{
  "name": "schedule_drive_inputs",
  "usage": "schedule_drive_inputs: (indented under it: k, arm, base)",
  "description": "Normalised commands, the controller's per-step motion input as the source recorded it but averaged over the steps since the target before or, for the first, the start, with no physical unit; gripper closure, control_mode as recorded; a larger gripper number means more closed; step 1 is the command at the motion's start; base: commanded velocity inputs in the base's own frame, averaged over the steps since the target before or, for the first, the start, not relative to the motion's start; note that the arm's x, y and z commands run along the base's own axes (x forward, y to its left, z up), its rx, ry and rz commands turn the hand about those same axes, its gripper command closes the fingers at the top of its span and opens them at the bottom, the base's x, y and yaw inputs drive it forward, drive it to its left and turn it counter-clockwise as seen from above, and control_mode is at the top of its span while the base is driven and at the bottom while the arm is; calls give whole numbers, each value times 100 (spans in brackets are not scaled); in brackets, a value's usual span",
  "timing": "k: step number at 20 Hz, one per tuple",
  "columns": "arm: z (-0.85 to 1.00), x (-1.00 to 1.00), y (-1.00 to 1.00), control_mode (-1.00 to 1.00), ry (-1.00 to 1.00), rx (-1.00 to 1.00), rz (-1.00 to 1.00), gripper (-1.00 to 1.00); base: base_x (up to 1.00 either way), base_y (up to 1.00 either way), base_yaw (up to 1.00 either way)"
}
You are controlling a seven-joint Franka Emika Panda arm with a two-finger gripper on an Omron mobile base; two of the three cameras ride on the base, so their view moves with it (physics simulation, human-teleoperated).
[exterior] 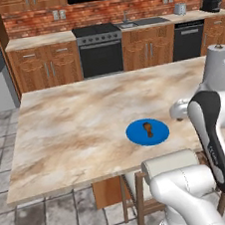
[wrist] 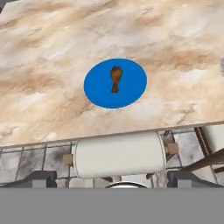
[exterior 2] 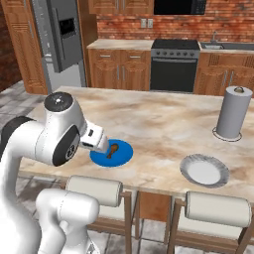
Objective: Transport the chicken drumstick and lemon to the fridge. Place the chicken drumstick on the rack containing meat and place the lemon on the rack containing the vegetable, ensuring meats and vegetables are on different racks.
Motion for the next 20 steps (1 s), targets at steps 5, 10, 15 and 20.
schedule_drive_inputs:
  k: [5, 10, 15, 20]
  arm:
    - [-46, 78, -9, -100, 0, 4, 0, -100]
    - [-2, 52, 0, -100, 1, -1, -4, -100]
    - [-20, 39, 11, -100, 7, -10, -7, -100]
    - [-32, 12, 20, -100, 10, -12, -8, -100]
  base:
    - [0, 0, 0]
    - [0, 0, 0]
    - [0, 0, 0]
    - [0, 0, 0]
